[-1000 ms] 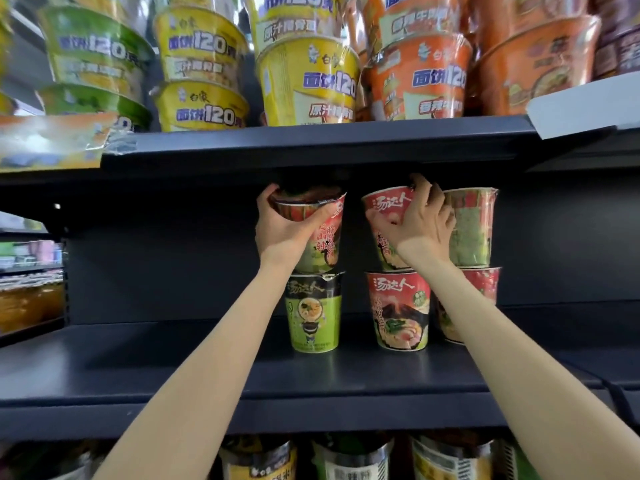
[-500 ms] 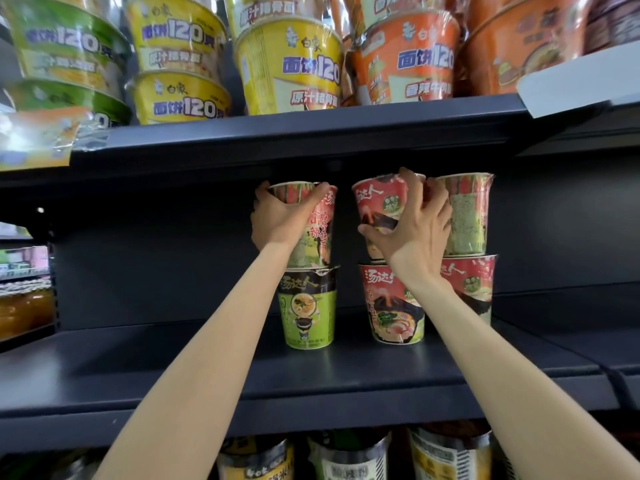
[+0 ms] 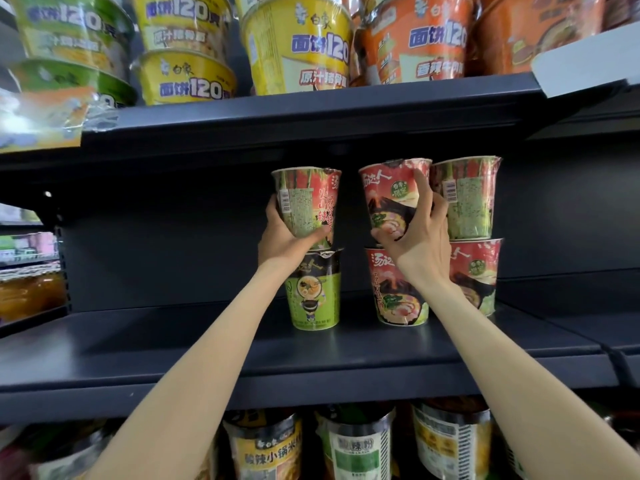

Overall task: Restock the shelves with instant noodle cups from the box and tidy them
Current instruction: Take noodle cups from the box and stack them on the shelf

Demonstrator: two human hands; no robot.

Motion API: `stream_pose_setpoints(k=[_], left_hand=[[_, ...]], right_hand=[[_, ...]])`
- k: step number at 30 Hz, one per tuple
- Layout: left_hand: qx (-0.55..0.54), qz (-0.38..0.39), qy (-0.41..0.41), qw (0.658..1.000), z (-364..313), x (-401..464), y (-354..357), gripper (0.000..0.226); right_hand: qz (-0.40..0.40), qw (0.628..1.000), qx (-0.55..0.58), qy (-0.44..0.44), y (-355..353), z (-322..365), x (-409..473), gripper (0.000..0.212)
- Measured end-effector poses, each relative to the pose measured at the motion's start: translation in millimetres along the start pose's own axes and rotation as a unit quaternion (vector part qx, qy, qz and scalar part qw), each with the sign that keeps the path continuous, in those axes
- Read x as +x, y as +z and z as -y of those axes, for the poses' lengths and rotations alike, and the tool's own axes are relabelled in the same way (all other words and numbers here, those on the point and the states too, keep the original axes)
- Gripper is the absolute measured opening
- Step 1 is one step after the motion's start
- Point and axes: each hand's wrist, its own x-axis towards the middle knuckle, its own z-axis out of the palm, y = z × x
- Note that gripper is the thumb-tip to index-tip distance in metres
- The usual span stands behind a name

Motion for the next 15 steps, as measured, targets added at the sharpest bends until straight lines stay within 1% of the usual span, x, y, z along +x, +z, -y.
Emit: stream_pose_setpoints(k=[5, 8, 10, 11, 13, 14, 15], left_hand=[[0.008, -0.010, -0.011, 1.000, 5, -2, 5, 0.107], [0.020, -0.004, -0.015, 1.000, 6, -5, 4, 0.118], [0.021, -0.026, -0.006, 0.999, 5, -17, 2, 0.117], [0.016, -0.052, 0.016, 0.998, 3, -27, 1, 0.109], [0.005, -0.115, 0.091, 0.989, 0, -53, -2, 0.083], [-0.002, -0.136, 0.132, 0.982, -2, -66, -1, 0.068], [-0.014, -0.137, 0.171, 0.976, -5, -80, 0, 0.056]], right_hand=[[0.014, 1.000, -0.010, 0.005, 1, 0, 0, 0.099], [0.016, 0.999, -0.035, 0.012, -6, 3, -2, 0.097], [0.011, 0.998, -0.057, 0.019, -14, 8, -8, 0.091], [0.006, 0.998, -0.061, 0.016, -19, 10, -13, 0.085], [-0.031, 0.999, -0.040, -0.018, -33, 16, -30, 0.064], [-0.056, 0.997, -0.026, -0.042, -41, 18, -40, 0.053], [-0.079, 0.995, -0.018, -0.064, -50, 18, -51, 0.043]])
